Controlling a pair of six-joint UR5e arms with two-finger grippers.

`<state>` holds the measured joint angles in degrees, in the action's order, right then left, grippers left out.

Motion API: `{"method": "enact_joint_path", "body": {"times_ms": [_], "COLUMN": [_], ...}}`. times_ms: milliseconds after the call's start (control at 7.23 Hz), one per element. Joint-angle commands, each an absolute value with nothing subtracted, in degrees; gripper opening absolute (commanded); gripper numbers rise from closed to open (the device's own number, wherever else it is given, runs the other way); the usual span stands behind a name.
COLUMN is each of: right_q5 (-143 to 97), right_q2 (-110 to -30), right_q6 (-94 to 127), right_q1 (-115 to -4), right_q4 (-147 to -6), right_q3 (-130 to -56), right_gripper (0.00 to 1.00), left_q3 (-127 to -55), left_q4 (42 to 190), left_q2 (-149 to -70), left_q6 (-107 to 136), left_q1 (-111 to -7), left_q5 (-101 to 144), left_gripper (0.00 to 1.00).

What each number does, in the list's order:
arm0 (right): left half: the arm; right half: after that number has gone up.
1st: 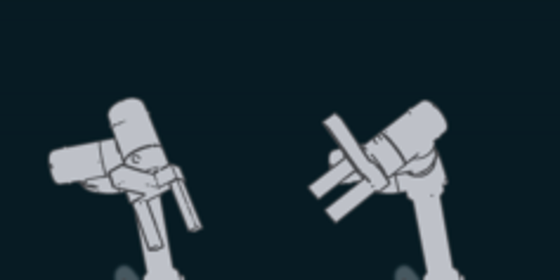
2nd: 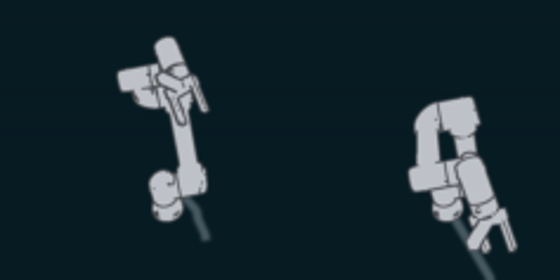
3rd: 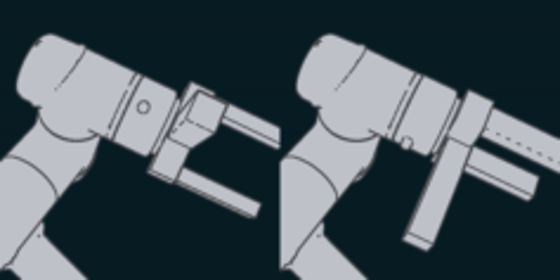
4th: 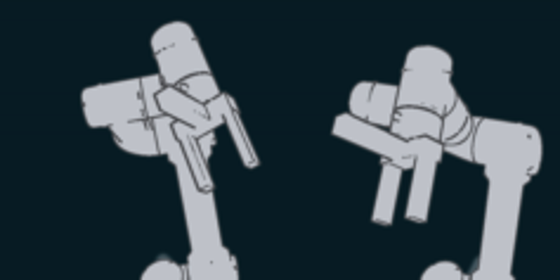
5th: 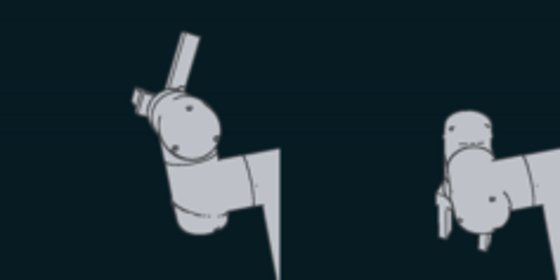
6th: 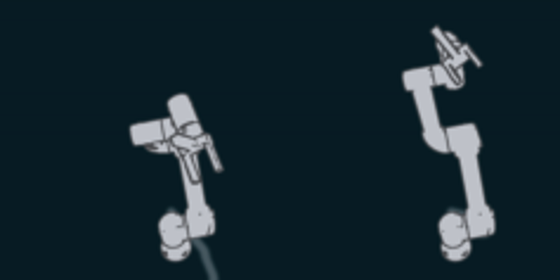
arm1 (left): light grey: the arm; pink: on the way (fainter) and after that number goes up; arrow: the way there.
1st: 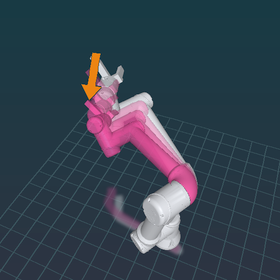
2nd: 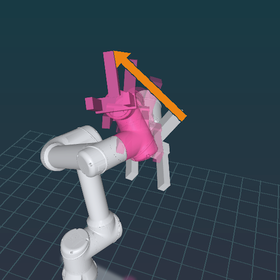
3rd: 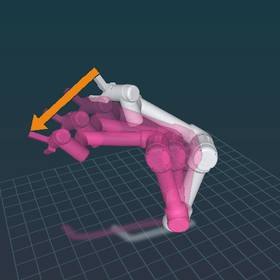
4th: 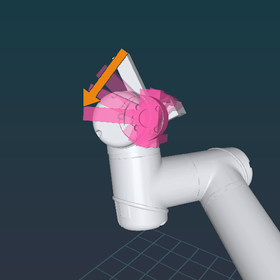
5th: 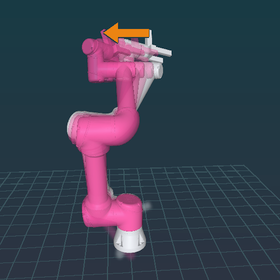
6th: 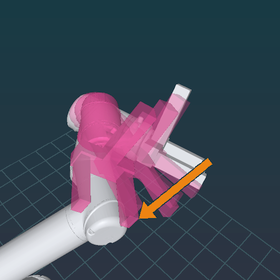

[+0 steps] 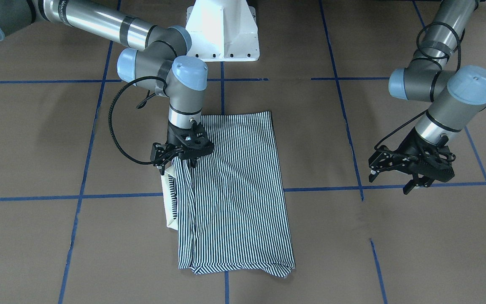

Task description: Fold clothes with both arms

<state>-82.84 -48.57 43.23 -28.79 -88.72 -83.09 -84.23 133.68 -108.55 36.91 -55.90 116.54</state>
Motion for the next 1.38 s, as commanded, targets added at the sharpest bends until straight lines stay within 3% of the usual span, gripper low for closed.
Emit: {"method": "enact_joint_path", "body": {"times_ms": [0, 415, 1245], "right_q5": [-83.4, -85.95, -92.02], "right_q2": [-50.52, -55.1, -51.7], "right_q6": [38.79, 28.77, 32.93], "right_q1": [-30.75, -37.16, -40.26], "right_q4": [-89.91, -89.56, -84.81], "right_q3": [-83.06, -83.23, -83.42], "right_gripper": [0.97, 0.98, 0.99], "left_q3": [-84.2, -84.2, -84.46], "left_q4": [133.68, 133.68, 133.59], "left_q2": [-108.63, -108.9, -108.98], "left_q6": [36.91, 36.91, 37.0], "left_q1": [-55.81, -55.72, -55.64], "left_q5": [116.54, 116.54, 116.46], "left_gripper": [1.0, 1.0, 1.0]}}
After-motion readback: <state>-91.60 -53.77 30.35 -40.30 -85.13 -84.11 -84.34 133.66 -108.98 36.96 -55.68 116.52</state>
